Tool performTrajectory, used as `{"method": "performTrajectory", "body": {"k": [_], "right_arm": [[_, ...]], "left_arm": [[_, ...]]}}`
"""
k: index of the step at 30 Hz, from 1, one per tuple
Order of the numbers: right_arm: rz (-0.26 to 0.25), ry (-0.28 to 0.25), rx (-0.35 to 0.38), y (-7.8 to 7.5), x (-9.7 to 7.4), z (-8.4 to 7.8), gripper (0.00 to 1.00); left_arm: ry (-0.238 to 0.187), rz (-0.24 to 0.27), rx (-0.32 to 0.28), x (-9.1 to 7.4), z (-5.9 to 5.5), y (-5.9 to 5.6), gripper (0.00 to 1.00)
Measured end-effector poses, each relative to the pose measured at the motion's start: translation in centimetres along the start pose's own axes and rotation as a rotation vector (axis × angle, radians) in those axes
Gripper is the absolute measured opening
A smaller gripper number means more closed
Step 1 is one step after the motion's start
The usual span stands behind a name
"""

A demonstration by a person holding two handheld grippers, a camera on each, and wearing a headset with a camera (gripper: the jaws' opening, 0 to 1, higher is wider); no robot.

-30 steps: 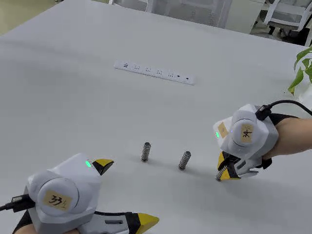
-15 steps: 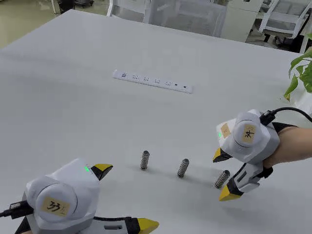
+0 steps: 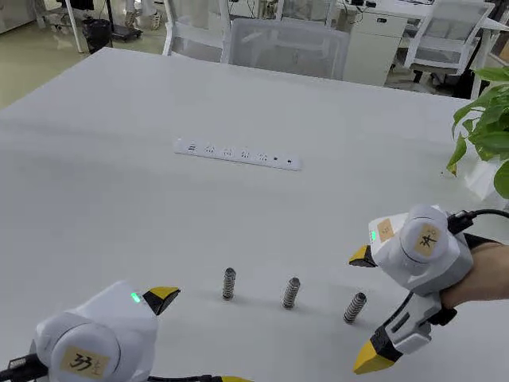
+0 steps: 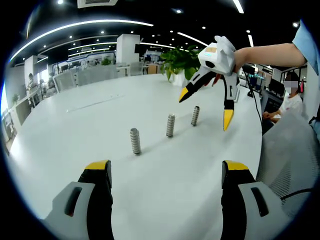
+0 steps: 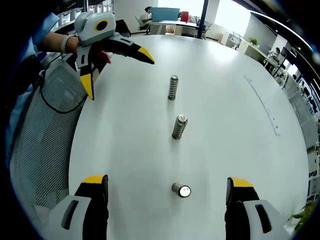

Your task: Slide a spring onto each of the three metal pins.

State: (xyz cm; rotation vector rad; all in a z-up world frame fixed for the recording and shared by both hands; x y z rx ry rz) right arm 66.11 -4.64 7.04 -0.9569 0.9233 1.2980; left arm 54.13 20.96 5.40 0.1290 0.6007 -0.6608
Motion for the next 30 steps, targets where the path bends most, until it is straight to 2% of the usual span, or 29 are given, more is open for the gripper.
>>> {"method": "performTrajectory", "body": {"k": [6,13,20,30], "right_arm": [[-0.015,-0.031,0.062,1.0,-0.6,-1.6,0.99],[-0.064,-0.124,0.156,2.4,-1.8,-3.1,0.99],[-0.110,-0.190,0.225,4.2,-2.8,-4.6,0.99],[-0.153,-0.249,0.297,6.0,-3.8,-6.2,0.99]], "left_arm": [[-0.002,0.007,-0.005,-0.2,0.2,0.1,0.89],[0.002,0.009,0.003,-0.5,0.3,0.3,0.89],[0.008,0.010,0.007,-0.8,0.1,0.6,0.89],[0.022,0.011,0.011,-1.3,-0.3,0.7,0.89]]}}
Point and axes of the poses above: the centre of the closed fingertips' face, and the gripper's own axes: x roughly forward along the fingers, y roughly to its left, z roughly out of its top, the point moved 10 cm from there along -x, roughly backward along the fingers, and after that the axes turned 7 degrees about y, right-handed, at the moved point
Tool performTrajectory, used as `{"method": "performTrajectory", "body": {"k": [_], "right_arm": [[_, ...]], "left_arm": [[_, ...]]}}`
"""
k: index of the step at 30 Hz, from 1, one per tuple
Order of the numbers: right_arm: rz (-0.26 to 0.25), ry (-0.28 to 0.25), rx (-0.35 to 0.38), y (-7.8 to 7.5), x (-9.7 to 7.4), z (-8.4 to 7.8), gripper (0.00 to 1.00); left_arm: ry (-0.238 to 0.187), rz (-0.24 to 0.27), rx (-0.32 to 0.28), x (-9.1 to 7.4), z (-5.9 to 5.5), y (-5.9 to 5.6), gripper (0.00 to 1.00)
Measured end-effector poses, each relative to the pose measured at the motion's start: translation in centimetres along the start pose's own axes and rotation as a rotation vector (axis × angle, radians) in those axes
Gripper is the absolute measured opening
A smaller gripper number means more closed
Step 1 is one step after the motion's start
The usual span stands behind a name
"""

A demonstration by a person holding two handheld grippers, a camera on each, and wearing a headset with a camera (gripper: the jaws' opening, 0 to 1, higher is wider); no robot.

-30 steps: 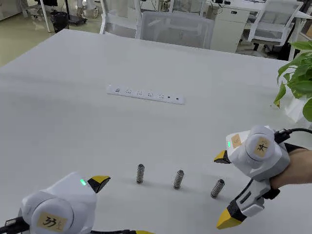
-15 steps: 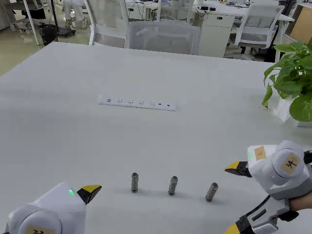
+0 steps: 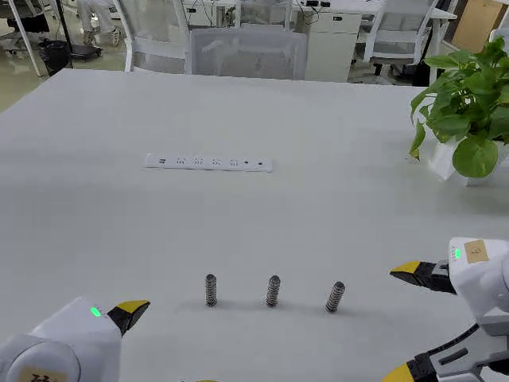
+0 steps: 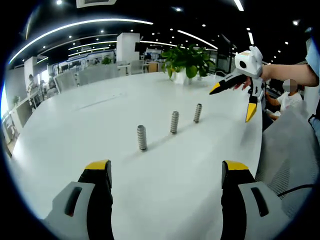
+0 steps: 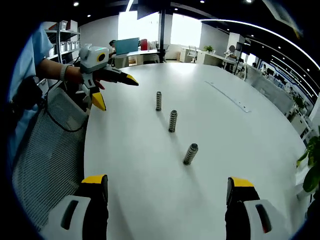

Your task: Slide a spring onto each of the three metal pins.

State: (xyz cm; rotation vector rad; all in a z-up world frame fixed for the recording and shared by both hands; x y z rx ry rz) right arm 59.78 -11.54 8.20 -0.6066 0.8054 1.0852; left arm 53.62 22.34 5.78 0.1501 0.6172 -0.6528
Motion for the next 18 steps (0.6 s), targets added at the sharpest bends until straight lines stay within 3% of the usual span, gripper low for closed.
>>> {"method": "performTrajectory", "body": {"k": [18], "right_arm": [[-0.066,-0.073,0.139,1.5,-2.0,-2.8,0.99]], "left_arm": [[0.045,-0.001,0.016,-0.9,-1.3,0.7,0.90]]}}
Point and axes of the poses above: the centre of the closed fingertips' face, and the gripper's own axes: x roughly forward along the fingers, y roughly to its left, z roughly out of its top, the point moved 10 cm from there along -x, roughly backward along the fingers, and after that the axes turned 7 degrees about y, right-handed, at the moved point
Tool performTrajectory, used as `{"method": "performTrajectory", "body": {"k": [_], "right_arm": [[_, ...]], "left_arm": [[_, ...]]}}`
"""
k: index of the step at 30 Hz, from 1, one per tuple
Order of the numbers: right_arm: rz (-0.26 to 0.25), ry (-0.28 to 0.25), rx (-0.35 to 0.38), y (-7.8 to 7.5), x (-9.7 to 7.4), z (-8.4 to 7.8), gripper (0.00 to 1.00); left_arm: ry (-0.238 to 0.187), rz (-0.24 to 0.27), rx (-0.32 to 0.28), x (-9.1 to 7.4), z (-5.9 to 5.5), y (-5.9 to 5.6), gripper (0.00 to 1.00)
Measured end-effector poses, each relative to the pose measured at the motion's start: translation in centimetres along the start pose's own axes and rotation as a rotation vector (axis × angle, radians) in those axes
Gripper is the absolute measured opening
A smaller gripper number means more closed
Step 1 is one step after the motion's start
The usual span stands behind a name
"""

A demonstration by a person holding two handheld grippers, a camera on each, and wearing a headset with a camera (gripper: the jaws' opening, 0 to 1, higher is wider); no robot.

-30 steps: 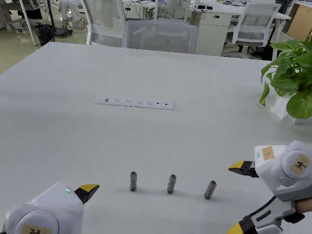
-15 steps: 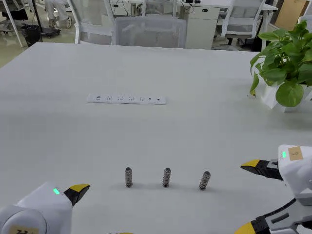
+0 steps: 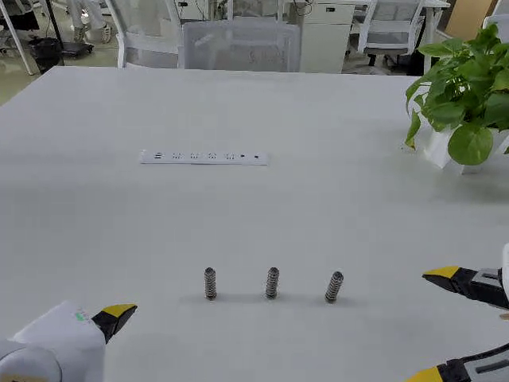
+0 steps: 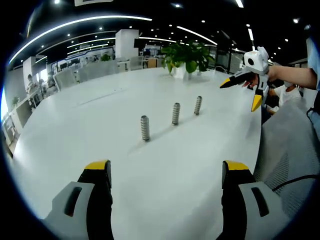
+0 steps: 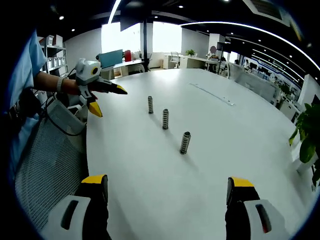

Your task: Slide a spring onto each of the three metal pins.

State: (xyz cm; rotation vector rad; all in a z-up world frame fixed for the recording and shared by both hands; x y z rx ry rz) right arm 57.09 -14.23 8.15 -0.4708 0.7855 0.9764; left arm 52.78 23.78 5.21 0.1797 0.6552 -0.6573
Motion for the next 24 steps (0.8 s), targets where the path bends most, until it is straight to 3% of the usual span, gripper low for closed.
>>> {"method": "performTrajectory", "body": {"k": [6,12,24], "right_arm": [[-0.004,-0.010,0.034,0.6,0.0,-0.6,0.99],[0.002,-0.005,0.050,1.2,0.3,-0.9,0.99],[0.022,0.025,0.027,0.8,1.0,-0.6,0.99]], "left_arm": [[0.025,-0.006,0.028,-0.2,-0.1,0.0,0.90],[0.074,-0.021,0.094,-0.1,-0.4,-0.3,0.90],[0.078,-0.030,0.078,0.1,-0.6,-0.3,0.90]]}}
Point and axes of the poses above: the centre of the closed fingertips' face, and the gripper's own axes: x roughly forward along the fingers, y roughly to its left, z roughly out of its top, the point moved 10 cm from there along -x, roughly backward along the fingers, and after that the axes turned 7 degrees about y, right-handed, at the moved point
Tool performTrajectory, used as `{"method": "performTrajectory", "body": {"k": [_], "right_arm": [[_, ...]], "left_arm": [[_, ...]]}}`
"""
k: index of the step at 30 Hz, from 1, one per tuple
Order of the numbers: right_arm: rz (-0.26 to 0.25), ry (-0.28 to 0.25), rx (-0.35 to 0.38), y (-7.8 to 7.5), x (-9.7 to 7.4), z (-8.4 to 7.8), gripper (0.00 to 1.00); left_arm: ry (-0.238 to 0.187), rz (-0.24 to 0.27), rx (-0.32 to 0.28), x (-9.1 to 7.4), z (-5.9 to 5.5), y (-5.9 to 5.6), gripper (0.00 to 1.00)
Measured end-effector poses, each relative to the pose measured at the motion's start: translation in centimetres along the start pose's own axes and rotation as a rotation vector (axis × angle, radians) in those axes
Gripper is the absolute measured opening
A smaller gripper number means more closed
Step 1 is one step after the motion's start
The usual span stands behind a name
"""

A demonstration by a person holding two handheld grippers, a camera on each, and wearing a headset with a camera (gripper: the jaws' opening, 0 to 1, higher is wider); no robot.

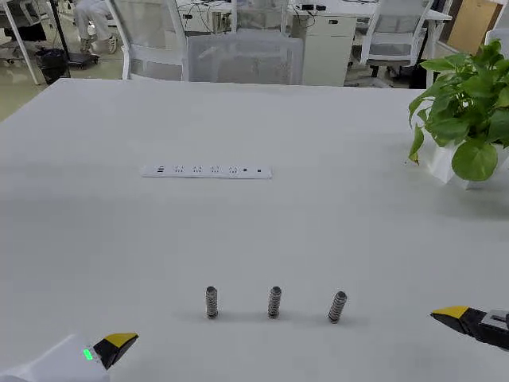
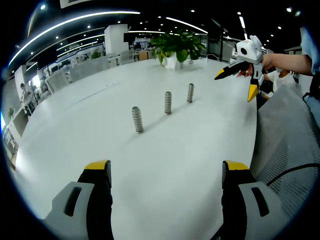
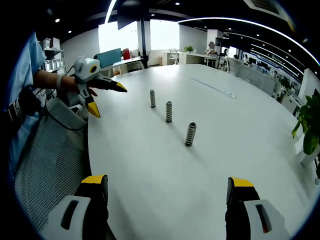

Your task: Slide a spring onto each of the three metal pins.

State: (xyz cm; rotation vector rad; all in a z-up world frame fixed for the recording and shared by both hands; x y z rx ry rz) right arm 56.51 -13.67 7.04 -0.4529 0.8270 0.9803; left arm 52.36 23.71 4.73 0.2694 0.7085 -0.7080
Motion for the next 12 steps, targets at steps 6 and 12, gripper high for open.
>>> {"method": "performTrajectory", "body": {"k": [6,12], "right_arm": [[-0.012,0.007,-0.001,-0.23,0.29,-0.16,0.99],[0.001,0.015,-0.003,0.07,0.66,-0.29,0.99]], "left_arm": [[-0.002,0.003,-0.005,0.18,-0.01,0.00,0.90],[-0.010,0.003,-0.014,0.38,0.06,0.01,0.90]]}}
Point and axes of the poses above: the centre of the closed fingertips' face, and the gripper's own axes: x roughly forward along the fingers, y roughly to its left, z roughly out of its top, the point moved 10 cm from there along -x, roughly backward along the fingers, and after that the axes turned 7 degrees about y, right-handed, at the moved point
